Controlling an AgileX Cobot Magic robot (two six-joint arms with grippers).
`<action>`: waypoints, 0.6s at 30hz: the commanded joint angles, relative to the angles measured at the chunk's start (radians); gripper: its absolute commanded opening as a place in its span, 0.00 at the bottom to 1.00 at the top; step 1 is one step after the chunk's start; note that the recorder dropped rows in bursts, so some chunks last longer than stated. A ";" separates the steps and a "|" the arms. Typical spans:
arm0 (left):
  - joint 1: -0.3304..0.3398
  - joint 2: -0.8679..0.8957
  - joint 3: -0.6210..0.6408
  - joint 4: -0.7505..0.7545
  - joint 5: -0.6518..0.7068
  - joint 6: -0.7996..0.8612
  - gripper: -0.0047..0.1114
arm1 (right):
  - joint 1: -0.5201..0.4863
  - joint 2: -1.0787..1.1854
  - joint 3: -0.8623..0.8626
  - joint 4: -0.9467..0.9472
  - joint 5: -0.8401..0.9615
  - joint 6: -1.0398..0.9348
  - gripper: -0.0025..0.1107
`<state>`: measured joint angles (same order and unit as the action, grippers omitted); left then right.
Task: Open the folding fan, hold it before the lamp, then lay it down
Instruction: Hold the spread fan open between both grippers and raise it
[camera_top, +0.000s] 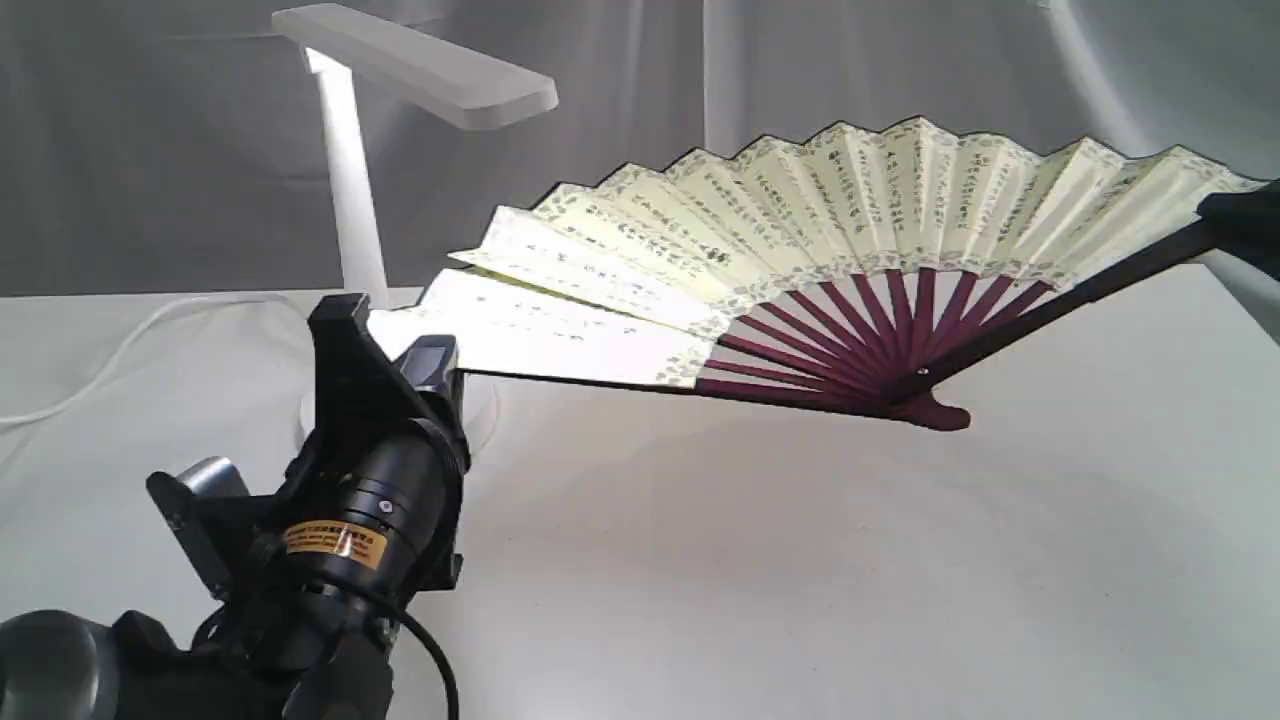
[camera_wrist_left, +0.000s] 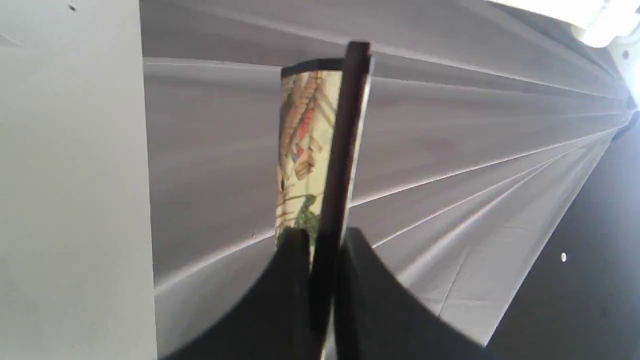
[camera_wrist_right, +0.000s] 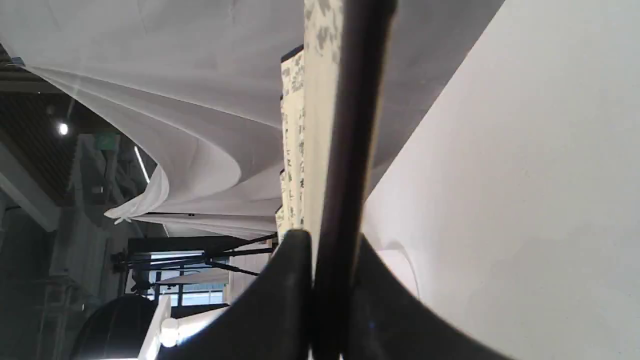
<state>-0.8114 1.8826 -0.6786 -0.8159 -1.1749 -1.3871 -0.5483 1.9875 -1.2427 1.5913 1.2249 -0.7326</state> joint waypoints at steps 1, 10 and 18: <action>0.004 -0.015 -0.007 -0.072 -0.046 -0.018 0.04 | -0.014 -0.006 0.003 -0.035 -0.045 -0.043 0.02; 0.004 -0.015 -0.007 -0.072 -0.046 -0.023 0.04 | -0.014 -0.006 0.003 -0.037 -0.099 0.004 0.02; 0.004 -0.019 -0.007 -0.065 -0.046 -0.025 0.04 | -0.082 -0.006 0.003 -0.056 -0.090 0.004 0.02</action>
<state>-0.8155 1.8826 -0.6807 -0.8006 -1.1612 -1.3865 -0.5969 1.9875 -1.2411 1.5674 1.1871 -0.6844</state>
